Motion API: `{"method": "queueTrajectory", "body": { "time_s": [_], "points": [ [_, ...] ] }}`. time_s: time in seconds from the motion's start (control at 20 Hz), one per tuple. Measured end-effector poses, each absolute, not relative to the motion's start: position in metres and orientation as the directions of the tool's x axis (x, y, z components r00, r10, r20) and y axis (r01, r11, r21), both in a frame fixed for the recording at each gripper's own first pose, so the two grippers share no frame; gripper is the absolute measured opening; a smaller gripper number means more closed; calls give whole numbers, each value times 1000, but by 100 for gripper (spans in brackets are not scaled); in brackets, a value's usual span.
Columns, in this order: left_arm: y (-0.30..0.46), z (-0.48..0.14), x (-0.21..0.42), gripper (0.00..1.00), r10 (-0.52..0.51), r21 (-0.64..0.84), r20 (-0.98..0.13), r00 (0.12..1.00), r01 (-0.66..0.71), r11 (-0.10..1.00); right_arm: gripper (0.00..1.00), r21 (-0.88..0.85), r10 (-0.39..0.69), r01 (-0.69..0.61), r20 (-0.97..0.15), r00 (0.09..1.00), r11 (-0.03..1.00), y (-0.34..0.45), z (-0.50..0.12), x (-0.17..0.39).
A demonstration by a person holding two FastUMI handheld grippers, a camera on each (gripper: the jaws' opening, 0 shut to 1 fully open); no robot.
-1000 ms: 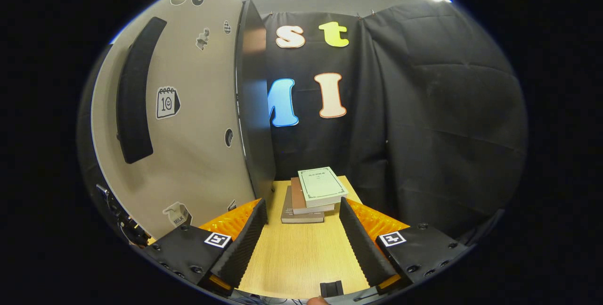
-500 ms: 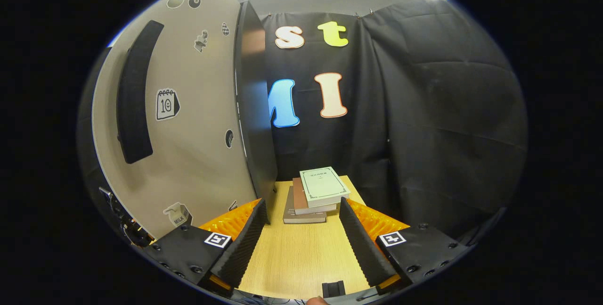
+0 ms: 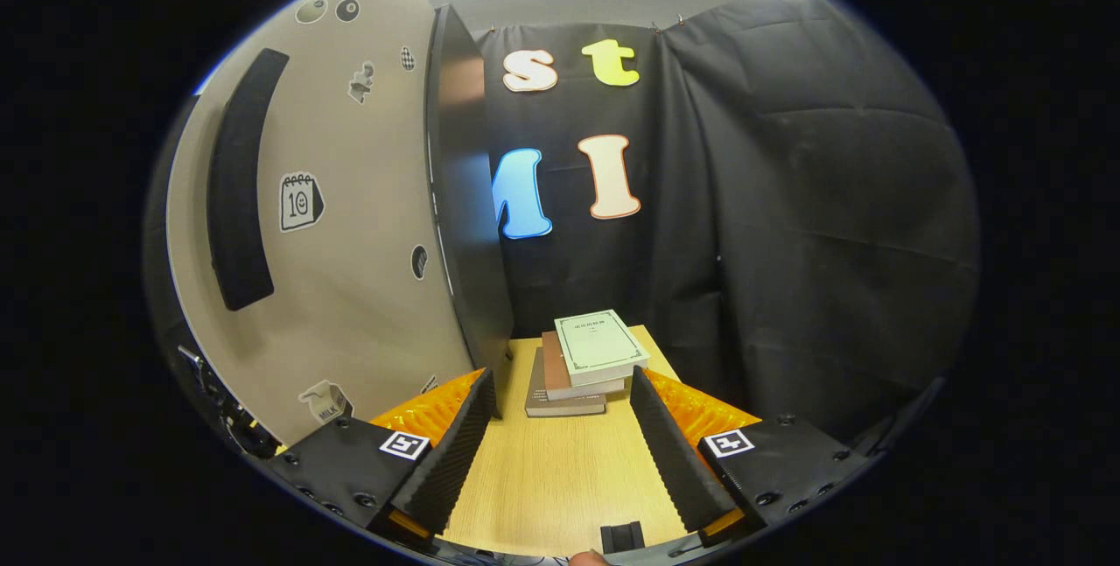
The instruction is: Open the cabinet door with the right hand, grasp the bottle in the cabinet with the left hand and place it on the coaster, then close the cabinet door with the right hand.
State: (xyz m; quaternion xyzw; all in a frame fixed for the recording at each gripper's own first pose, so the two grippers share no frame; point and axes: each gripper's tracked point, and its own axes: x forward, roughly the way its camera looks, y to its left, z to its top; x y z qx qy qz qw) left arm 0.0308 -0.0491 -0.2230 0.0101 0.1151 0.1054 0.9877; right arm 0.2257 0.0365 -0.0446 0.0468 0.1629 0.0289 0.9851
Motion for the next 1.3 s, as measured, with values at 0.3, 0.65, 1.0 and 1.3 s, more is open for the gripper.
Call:
{"method": "queueTrajectory", "body": {
  "time_s": [0.3, 0.65, 1.0, 1.3],
  "points": [
    [-48, -196, 53, 64, 205, 58, -201, 958, -197, 979, 98, 141, 92, -50, -309, 946, 989, 40, -44, 230],
    [-52, -142, 57, 64, 203, 75, -166, 965, -193, 978, 98, 161, 104, -63, -260, 960, 985, 35, -21, 230],
    [-41, -7, 40, 64, 206, 107, -53, 977, -199, 974, 98, 200, 173, -142, -143, 975, 969, 56, 45, 236],
    [-9, 36, 28, 63, 191, 47, -45, 981, -189, 981, 92, 150, 198, -183, -93, 976, 972, 94, 82, 229]
  ]
}}
